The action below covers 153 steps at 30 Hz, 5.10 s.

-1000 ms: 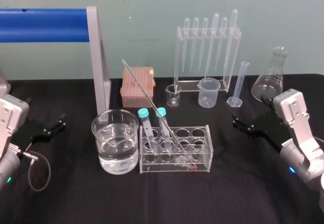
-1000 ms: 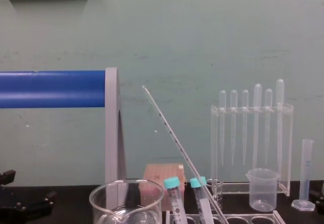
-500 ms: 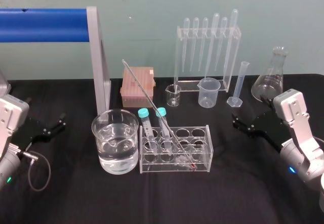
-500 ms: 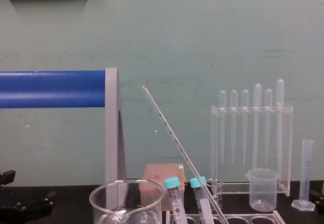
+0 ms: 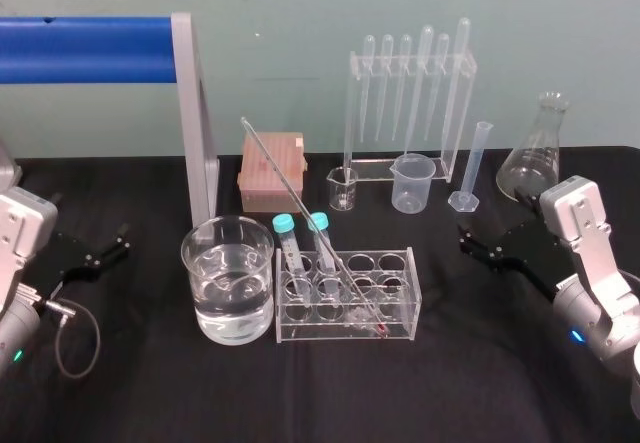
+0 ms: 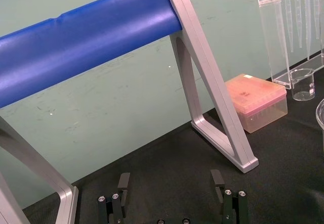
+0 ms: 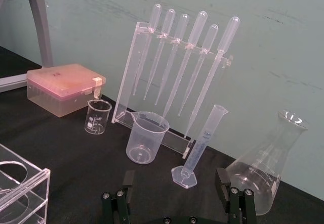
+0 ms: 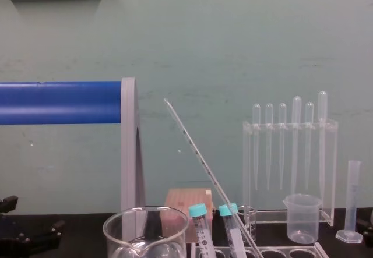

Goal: Hold the thermometer with one hand and immerse one end into the beaker, then reinsert it into the test tube rack.

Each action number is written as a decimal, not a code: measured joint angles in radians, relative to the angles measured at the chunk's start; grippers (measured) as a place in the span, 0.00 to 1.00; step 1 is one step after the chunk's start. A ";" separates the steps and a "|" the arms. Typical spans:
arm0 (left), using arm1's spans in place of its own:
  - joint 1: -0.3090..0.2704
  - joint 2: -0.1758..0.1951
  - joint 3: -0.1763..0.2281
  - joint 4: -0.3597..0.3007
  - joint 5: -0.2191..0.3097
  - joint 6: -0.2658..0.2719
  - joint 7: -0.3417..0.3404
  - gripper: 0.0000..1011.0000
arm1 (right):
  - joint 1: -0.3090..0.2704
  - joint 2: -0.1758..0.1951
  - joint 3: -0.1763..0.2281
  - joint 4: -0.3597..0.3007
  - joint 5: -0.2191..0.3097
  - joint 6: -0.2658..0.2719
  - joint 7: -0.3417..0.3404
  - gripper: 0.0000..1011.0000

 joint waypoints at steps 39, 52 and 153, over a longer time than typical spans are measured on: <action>0.000 0.000 0.000 0.000 0.000 0.000 0.000 1.00 | 0.138 0.080 0.075 -0.224 0.445 0.311 0.613 0.99; 0.000 0.000 0.000 0.000 0.000 0.000 0.000 1.00 | 0.365 -0.007 -0.131 -0.105 0.336 0.332 0.741 0.99; 0.000 0.000 0.000 0.000 0.000 0.000 0.000 1.00 | 0.468 -0.128 -0.216 0.059 0.330 0.316 0.735 0.06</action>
